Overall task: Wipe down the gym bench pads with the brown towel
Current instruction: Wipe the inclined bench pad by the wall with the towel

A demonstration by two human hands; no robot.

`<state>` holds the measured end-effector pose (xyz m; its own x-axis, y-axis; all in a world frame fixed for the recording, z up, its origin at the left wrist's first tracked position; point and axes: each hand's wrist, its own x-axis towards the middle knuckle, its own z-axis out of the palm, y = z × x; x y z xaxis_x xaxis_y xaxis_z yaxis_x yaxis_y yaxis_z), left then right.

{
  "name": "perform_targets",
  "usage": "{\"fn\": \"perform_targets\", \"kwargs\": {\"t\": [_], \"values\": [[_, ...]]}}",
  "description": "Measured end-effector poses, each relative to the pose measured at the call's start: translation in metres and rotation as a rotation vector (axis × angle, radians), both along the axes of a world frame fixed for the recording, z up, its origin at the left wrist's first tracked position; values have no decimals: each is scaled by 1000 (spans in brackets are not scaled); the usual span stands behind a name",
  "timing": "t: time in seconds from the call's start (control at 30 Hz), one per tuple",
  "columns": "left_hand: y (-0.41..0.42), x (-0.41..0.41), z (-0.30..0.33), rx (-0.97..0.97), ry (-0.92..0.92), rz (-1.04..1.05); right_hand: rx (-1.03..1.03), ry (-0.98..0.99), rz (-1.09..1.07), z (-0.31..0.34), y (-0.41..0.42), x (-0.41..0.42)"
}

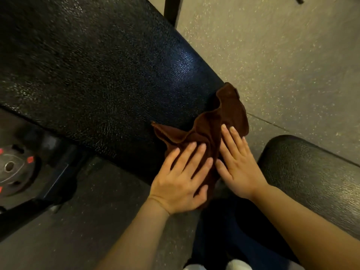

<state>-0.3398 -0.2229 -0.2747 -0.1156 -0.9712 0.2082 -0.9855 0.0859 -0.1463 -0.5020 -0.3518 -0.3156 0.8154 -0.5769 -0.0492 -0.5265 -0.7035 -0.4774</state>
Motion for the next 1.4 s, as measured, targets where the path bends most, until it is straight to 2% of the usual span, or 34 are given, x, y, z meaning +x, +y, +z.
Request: {"fn": "perform_targets", "kwargs": {"t": [0.17, 0.27, 0.5, 0.63, 0.8, 1.03, 1.17, 1.33, 1.4], "values": [[10, -2, -10, -84, 44, -34, -131, -53, 83, -17, 1, -8], [3, 1, -14, -128, -21, -43, -190, -129, 85, -21, -8, -3], [5, 5, -20, -198, -93, -57, -153, -190, 43, -32, -4, 15], [5, 2, -25, -239, -148, -5, -114, -62, 61, -22, -12, 19], [12, -4, -25, -198, -134, -8, -33, -24, 75, -13, -10, 8], [3, -1, -24, -367, -163, -49, -40, -111, 48, -11, -19, 16], [8, -3, -30, -379, -143, -60, -47, -128, -70, -15, 1, 23], [8, -3, -28, -424, -89, -78, 90, -373, -455, -7, 4, 61], [7, -2, -29, -438, -51, -87, 97, -399, -515, -5, -10, 67]]}}
